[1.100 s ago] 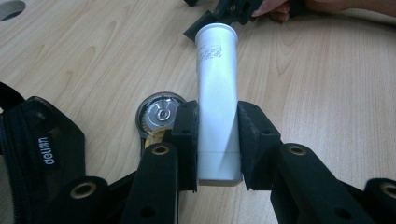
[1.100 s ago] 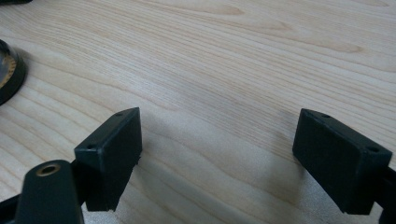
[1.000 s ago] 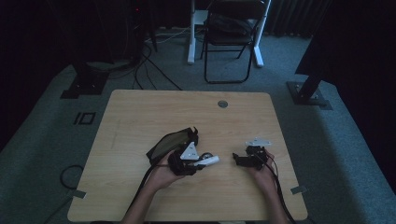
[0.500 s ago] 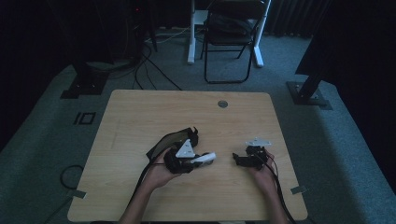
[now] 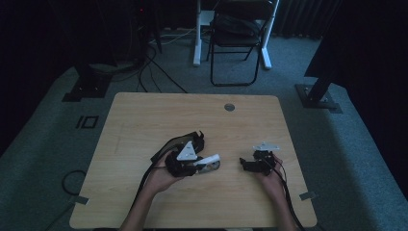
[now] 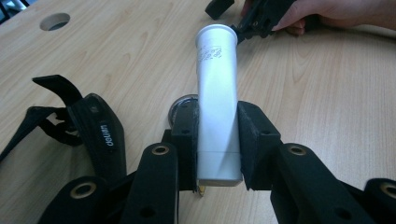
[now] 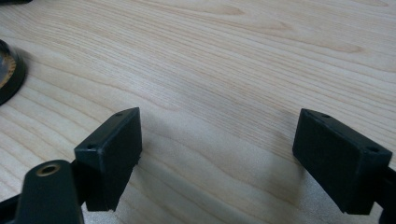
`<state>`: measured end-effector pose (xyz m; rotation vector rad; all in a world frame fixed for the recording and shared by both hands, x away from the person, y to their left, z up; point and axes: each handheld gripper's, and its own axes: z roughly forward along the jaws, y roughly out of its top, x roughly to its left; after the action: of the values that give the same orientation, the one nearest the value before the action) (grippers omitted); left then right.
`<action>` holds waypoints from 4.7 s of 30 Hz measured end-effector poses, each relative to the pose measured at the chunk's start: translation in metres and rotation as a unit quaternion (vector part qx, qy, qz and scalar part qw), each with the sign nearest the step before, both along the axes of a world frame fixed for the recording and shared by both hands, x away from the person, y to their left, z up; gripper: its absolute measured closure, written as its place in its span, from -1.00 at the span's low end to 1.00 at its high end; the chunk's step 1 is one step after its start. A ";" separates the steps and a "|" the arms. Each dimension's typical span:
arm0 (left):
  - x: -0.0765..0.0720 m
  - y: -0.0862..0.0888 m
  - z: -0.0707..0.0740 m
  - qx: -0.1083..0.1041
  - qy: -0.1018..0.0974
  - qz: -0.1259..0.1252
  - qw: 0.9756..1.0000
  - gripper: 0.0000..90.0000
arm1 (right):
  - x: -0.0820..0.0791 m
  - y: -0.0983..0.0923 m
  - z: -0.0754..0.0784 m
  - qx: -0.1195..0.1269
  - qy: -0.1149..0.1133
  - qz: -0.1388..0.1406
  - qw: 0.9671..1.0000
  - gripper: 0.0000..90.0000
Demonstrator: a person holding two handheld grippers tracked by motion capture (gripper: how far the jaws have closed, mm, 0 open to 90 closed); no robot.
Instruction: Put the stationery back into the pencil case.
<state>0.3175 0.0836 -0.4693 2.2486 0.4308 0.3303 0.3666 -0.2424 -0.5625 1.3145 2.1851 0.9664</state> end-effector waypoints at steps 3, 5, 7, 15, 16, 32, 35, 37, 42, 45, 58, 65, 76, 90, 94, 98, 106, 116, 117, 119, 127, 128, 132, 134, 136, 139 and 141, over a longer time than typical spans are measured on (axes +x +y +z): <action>0.001 0.002 0.002 -0.001 -0.004 0.003 1.000 0.57 | 0.000 0.000 0.000 0.000 0.000 0.000 1.000 -0.65; 0.001 0.003 0.004 -0.002 -0.006 0.005 1.000 0.57 | 0.000 0.000 0.000 0.000 0.000 0.000 1.000 -0.65; 0.002 0.004 0.005 -0.003 -0.007 0.008 1.000 0.57 | 0.000 0.000 0.000 0.000 0.000 0.000 1.000 -0.65; 0.004 0.008 0.008 -0.003 -0.010 0.016 1.000 0.57 | 0.000 0.000 0.000 0.000 0.000 0.000 1.000 -0.65; 0.004 0.009 0.009 -0.004 -0.012 0.017 1.000 0.57 | 0.000 0.000 0.000 0.000 0.000 0.000 1.000 -0.65; 0.007 0.015 0.011 -0.004 -0.014 0.027 1.000 0.57 | 0.000 0.000 0.000 0.000 0.000 0.000 1.000 -0.65; 0.008 0.017 0.011 -0.007 -0.013 0.032 0.999 0.57 | 0.000 0.000 0.000 0.000 0.000 0.000 1.000 -0.65; 0.009 0.019 0.012 -0.005 -0.014 0.032 0.999 0.57 | 0.000 0.000 0.000 0.000 0.000 0.000 1.000 -0.65; 0.011 0.023 0.014 -0.007 -0.015 0.039 0.999 0.57 | 0.000 0.000 0.000 0.000 0.000 0.000 1.000 -0.65; 0.012 0.025 0.014 -0.006 -0.015 0.042 0.999 0.57 | 0.000 0.000 0.000 0.000 0.000 0.000 1.000 -0.65; 0.018 0.031 0.012 -0.005 -0.010 0.053 0.999 0.57 | 0.000 0.000 0.000 0.000 0.000 0.000 1.000 -0.65; 0.020 0.034 0.012 -0.007 -0.010 0.057 0.998 0.57 | 0.000 0.000 0.000 0.000 0.000 0.000 1.000 -0.65; 0.023 0.039 0.011 -0.011 -0.011 0.069 0.998 0.57 | 0.000 0.000 0.000 0.000 0.000 -0.001 1.000 -0.65; 0.027 0.044 0.010 -0.013 -0.011 0.082 0.996 0.57 | 0.000 0.000 0.000 0.000 0.000 -0.001 1.000 -0.65; 0.029 0.045 0.010 -0.015 -0.011 0.088 0.996 0.57 | 0.000 0.000 0.000 0.000 0.000 0.000 1.000 -0.65; 0.030 0.047 0.009 -0.013 -0.011 0.092 0.996 0.57 | 0.000 0.000 0.000 0.000 0.000 0.000 1.000 -0.65; 0.032 0.049 0.008 -0.013 -0.008 0.098 0.995 0.57 | 0.000 0.000 0.000 0.000 0.000 0.000 1.000 -0.65; 0.036 0.053 0.005 -0.011 -0.002 0.105 0.994 0.57 | 0.000 0.000 0.000 0.000 0.000 0.000 1.000 -0.65; 0.036 0.053 0.005 -0.010 -0.002 0.105 0.994 0.57 | 0.000 0.000 0.000 0.000 0.000 0.000 1.000 -0.65; 0.037 0.054 0.004 -0.009 0.001 0.106 0.994 0.57 | 0.000 0.000 0.000 0.000 0.000 0.000 1.000 -0.65; 0.040 0.055 0.001 -0.003 0.005 0.111 0.994 0.57 | 0.000 0.000 0.000 0.000 0.000 0.000 1.000 -0.65; 0.041 0.055 0.000 -0.002 0.005 0.111 0.994 0.57 | 0.000 0.000 0.000 0.000 0.000 0.000 1.000 -0.65; 0.041 0.056 0.000 -0.001 0.006 0.113 0.994 0.57 | 0.000 0.000 0.000 0.000 0.000 0.000 1.000 -0.65; 0.042 0.056 -0.001 0.000 0.007 0.115 0.993 0.57 | 0.000 0.000 0.000 0.000 0.000 0.000 1.000 -0.65; 0.042 0.056 -0.001 0.002 0.008 0.115 0.993 0.57 | 0.000 0.000 0.000 0.000 0.000 0.000 1.000 -0.65; 0.043 0.056 -0.003 0.005 0.010 0.117 0.993 0.57 | 0.000 0.000 0.000 0.000 0.000 0.000 1.000 -0.65; 0.044 0.056 -0.004 0.008 0.011 0.117 0.993 0.57 | 0.000 0.000 0.000 0.000 0.000 0.000 1.000 -0.65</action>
<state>0.3618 0.1396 -0.4731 2.2216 0.7073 0.4311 0.3666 -0.2424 -0.5624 1.3146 2.1855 0.9658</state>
